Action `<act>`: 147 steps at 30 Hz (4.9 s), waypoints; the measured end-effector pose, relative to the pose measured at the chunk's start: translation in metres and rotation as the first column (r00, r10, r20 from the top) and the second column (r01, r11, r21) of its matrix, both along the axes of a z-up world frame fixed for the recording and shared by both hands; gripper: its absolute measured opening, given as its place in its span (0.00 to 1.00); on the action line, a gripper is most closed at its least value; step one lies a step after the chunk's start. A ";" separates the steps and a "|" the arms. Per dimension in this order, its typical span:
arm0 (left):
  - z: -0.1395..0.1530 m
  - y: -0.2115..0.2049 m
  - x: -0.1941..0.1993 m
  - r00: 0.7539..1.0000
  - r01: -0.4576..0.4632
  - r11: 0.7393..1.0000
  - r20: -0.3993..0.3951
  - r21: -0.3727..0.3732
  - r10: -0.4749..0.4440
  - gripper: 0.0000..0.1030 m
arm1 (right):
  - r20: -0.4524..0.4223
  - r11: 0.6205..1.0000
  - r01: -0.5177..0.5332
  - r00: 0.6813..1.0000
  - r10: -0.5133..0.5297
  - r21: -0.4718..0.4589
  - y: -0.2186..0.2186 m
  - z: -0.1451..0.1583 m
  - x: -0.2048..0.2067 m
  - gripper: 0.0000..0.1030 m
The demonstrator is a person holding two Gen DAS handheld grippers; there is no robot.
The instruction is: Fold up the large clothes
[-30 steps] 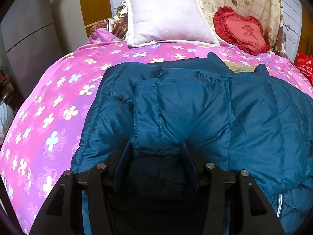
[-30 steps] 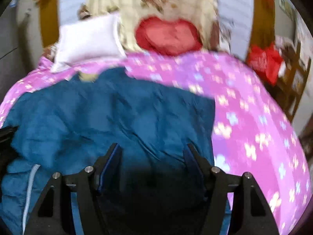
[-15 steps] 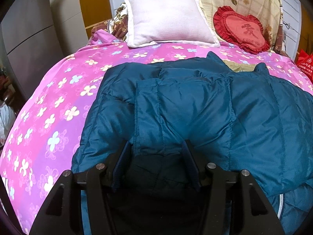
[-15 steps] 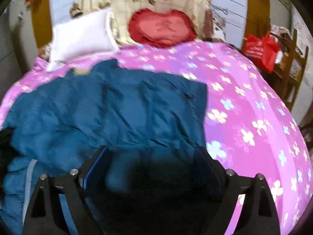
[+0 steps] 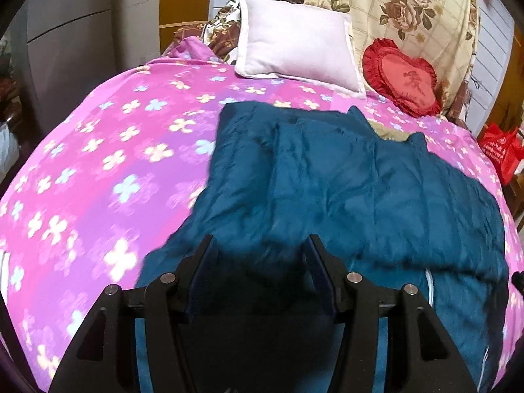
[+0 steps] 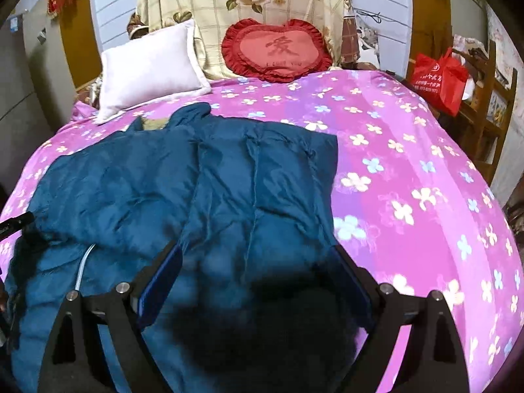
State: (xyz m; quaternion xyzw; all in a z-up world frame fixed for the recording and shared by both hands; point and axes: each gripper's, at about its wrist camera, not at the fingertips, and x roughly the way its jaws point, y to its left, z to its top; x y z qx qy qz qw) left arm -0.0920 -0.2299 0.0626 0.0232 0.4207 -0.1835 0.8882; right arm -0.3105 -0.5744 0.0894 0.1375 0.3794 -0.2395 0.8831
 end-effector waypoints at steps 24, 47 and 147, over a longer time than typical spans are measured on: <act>-0.022 0.014 -0.060 0.999 0.016 1.000 0.044 0.017 -0.017 0.34 | -0.082 0.981 0.160 0.985 -0.151 0.112 -0.071 -0.033 0.048 0.73; 0.012 0.032 -0.125 0.984 0.079 0.990 0.152 0.113 -0.096 0.34 | -0.095 0.991 -0.068 0.992 0.079 0.113 0.020 0.005 -0.069 0.85; 0.071 0.173 -0.155 0.997 0.077 0.989 0.023 -0.125 -0.075 0.00 | 0.242 0.921 -0.358 0.917 0.316 0.152 0.107 0.060 -0.198 0.16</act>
